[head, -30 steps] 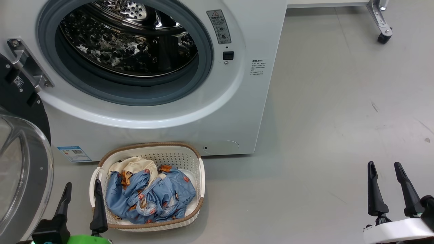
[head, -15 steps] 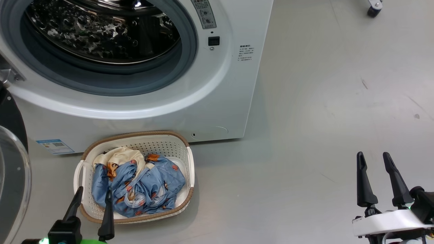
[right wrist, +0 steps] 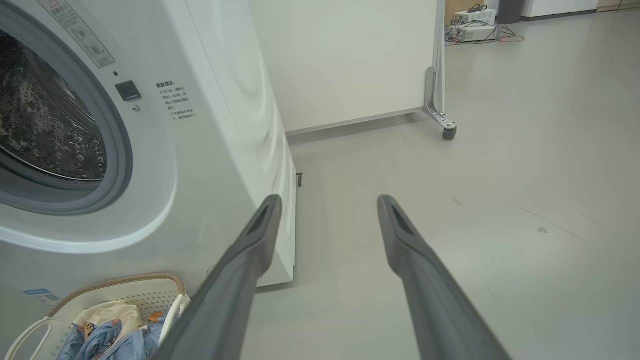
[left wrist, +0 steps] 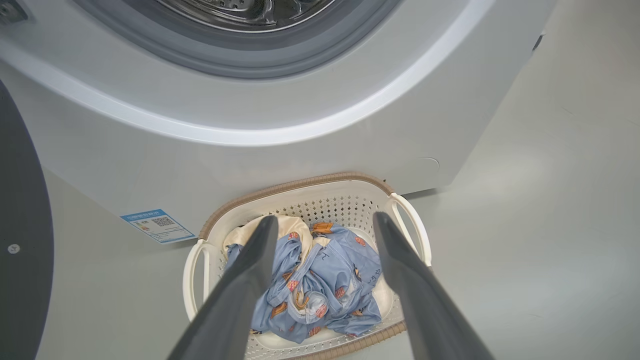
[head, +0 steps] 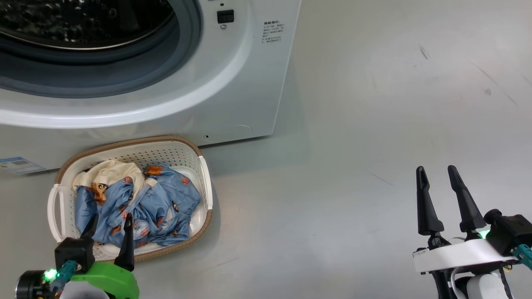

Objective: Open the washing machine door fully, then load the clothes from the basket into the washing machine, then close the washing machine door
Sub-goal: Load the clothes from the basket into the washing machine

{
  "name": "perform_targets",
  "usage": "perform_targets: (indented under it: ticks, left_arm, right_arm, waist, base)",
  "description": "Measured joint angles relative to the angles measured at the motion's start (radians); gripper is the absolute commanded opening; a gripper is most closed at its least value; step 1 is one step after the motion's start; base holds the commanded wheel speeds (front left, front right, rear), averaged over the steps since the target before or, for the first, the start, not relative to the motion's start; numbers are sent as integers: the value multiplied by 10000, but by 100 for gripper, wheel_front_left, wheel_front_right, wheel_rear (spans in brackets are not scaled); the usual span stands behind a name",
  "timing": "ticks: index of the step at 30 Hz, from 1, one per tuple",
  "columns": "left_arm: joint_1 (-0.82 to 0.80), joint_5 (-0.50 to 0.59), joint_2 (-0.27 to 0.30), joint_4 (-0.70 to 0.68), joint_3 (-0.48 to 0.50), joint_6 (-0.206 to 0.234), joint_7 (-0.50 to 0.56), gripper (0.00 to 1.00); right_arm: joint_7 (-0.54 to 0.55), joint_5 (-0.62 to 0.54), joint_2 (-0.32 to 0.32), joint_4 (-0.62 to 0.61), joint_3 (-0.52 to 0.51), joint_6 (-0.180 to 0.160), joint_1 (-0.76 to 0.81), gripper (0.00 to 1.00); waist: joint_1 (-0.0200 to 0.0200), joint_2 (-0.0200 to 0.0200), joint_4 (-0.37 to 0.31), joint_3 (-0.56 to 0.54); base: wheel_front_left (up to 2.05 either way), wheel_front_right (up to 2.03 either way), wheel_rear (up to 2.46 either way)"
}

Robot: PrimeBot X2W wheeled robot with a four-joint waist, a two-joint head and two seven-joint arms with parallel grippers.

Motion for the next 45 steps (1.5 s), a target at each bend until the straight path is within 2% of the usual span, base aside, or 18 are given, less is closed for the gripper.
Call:
perform_targets:
  ticks: [8,16,17,25,35,41,45]
  left_arm:
    - [-1189,-631,178,529,378,-42,1135,100]
    - [-2153,-782,497,1034,512,-56,2117,100]
    - [-2429,-786,692,1118,598,-56,2318,100]
    - [-3342,-918,1197,1515,1047,-29,3026,100]
    - [-4272,-1216,1492,2349,1442,138,3440,100]
    - [-4491,-1218,1616,2819,1534,150,3478,100]
    - [-4869,-1181,1822,2972,1536,307,3603,100]
  right_arm:
    - [0,169,29,-17,456,0,-486,100]
    - [0,407,33,-104,918,0,-1077,100]
    - [0,525,33,-144,953,0,-1264,100]
    - [0,723,29,-343,1026,0,-1977,100]
    - [0,897,31,-353,1020,0,-2842,100]
    - [0,913,29,-230,1024,0,-2902,100]
    - [0,913,29,-247,1011,0,-2966,100]
  waist:
    - [1,0,-454,1080]
    - [1,0,-795,2090]
    - [1,0,-879,2379]
    - [2,0,-1128,3416]
    - [2,0,-1410,4694]
    - [1,0,-1540,5028]
    - [1,0,-1535,5251]
  base:
    - [0,0,0]
    - [0,0,0]
    - [0,0,0]
    - [0,0,0]
    - [0,0,0]
    - [0,0,0]
    - [0,0,0]
